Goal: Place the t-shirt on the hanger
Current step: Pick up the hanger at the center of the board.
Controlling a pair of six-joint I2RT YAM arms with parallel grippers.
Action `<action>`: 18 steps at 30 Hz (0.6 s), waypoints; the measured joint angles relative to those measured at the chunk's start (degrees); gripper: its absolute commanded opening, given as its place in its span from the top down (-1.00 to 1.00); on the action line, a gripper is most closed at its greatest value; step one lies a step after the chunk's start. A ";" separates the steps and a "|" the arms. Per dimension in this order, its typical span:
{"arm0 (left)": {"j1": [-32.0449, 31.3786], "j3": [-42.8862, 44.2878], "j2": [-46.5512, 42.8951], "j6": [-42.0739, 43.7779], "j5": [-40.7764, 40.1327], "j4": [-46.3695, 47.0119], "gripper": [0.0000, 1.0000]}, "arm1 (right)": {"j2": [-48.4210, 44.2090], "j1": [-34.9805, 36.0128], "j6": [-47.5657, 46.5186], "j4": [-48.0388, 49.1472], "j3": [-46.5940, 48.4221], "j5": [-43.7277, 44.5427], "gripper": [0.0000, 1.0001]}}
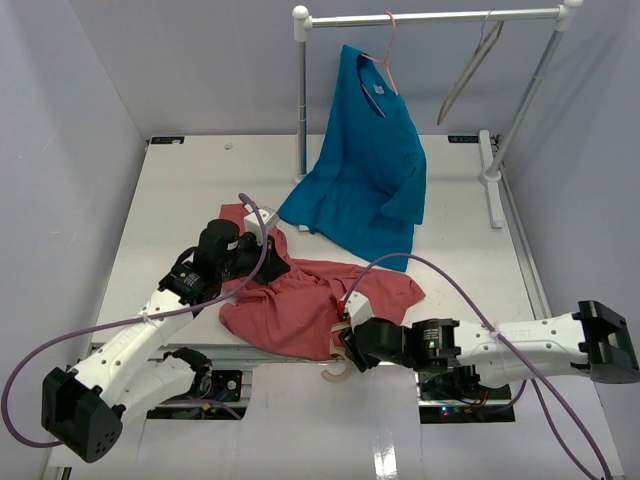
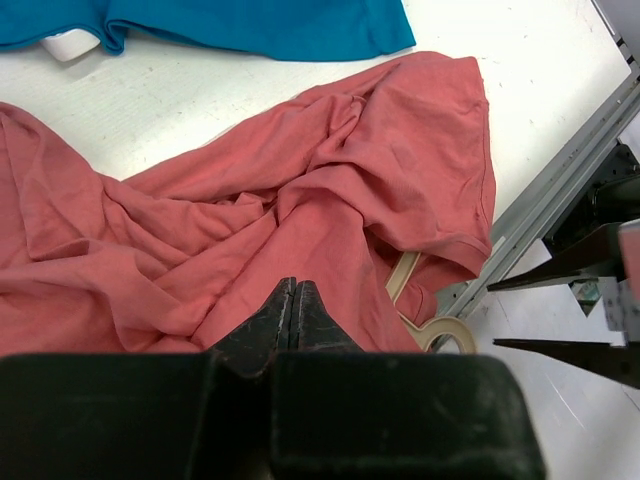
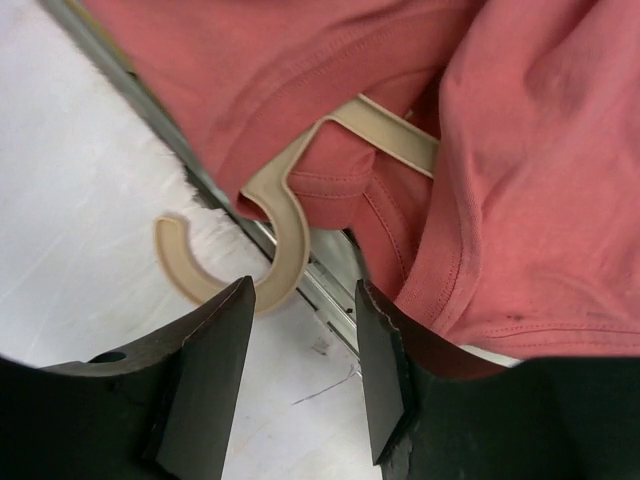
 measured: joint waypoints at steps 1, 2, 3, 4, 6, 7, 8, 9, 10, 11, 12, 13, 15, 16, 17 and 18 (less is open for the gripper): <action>0.00 0.00 0.00 0.00 -0.06 -0.01 0.88 | 1.80 0.64 1.28 -0.09 0.14 1.05 -0.08; 0.00 0.00 0.00 0.00 -0.10 0.00 0.88 | 3.66 1.07 2.53 -0.28 0.30 2.05 -0.10; 0.00 0.00 0.00 0.00 -0.12 0.00 0.88 | 5.26 1.42 3.70 -0.43 0.41 2.91 -0.11; 0.00 0.00 -0.01 0.00 -0.12 0.00 0.88 | 6.56 1.56 4.68 -0.50 0.53 3.58 -0.12; 0.00 0.00 -0.04 0.00 -0.12 0.00 0.87 | 9.07 1.59 6.46 -0.53 1.03 4.74 -0.15; 0.00 0.00 -0.11 0.00 -0.12 -0.01 0.87 | 10.24 1.58 7.24 -0.43 1.31 5.26 -0.15; 0.00 0.00 -0.18 0.00 -0.12 -0.01 0.87 | 11.32 1.58 7.87 -0.23 1.53 5.64 -0.15; 0.00 0.00 -0.23 0.00 -0.14 0.00 0.87 | 12.23 1.59 8.28 0.09 1.66 5.82 -0.16; 0.00 0.00 -0.27 0.00 -0.12 0.00 0.87 | 13.06 1.59 8.67 0.69 1.74 5.89 -0.16; 0.00 0.00 -0.29 0.01 -0.13 0.00 0.87 | 13.72 1.59 8.97 1.45 1.76 5.93 -0.16; 0.00 0.00 -0.31 0.02 -0.14 0.00 0.87 | 14.26 1.59 9.22 2.28 1.76 5.97 -0.15; 0.00 0.00 -0.31 0.02 -0.14 0.00 0.87 | 14.69 1.59 9.35 3.11 1.76 5.96 -0.15; 0.00 0.00 -0.31 0.04 -0.15 0.00 0.87 | 15.51 1.59 9.59 4.62 1.76 5.96 -0.14; 0.00 0.00 -0.31 0.06 -0.16 -0.01 0.87 | 15.89 1.59 9.74 5.31 1.76 5.97 -0.14; 0.00 0.00 -0.31 0.07 -0.16 -0.01 0.87 | 16.22 1.59 9.92 5.93 1.76 5.97 -0.13; 0.00 0.00 -0.31 0.07 -0.16 0.00 0.86 | 16.49 1.59 10.08 6.48 1.76 5.97 -0.12</action>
